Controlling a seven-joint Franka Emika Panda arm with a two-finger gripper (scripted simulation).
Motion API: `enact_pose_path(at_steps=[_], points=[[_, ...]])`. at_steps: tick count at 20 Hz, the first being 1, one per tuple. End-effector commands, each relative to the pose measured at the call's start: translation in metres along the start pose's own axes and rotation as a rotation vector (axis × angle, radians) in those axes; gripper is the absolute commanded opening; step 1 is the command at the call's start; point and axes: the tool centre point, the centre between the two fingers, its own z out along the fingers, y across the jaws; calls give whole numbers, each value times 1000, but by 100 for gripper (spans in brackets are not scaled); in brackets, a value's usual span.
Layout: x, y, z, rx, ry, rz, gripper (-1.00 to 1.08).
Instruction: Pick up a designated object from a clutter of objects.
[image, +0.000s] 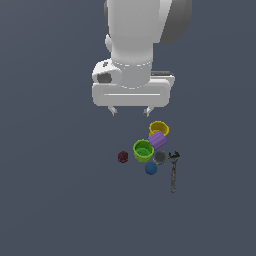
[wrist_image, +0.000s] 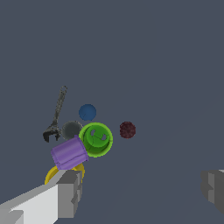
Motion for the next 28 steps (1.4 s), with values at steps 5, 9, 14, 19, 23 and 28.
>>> enact_pose_path(at_steps=[5, 9, 14, 19, 23, 28], points=[[2, 3, -1, 3, 2, 11, 28], [3, 6, -3, 5, 5, 21, 28], [4, 5, 0, 9, -4, 36, 28], [8, 3, 10, 26, -39, 91, 28], [13, 0, 24, 45, -85, 164, 28], [20, -7, 50, 75, -171, 291, 28]])
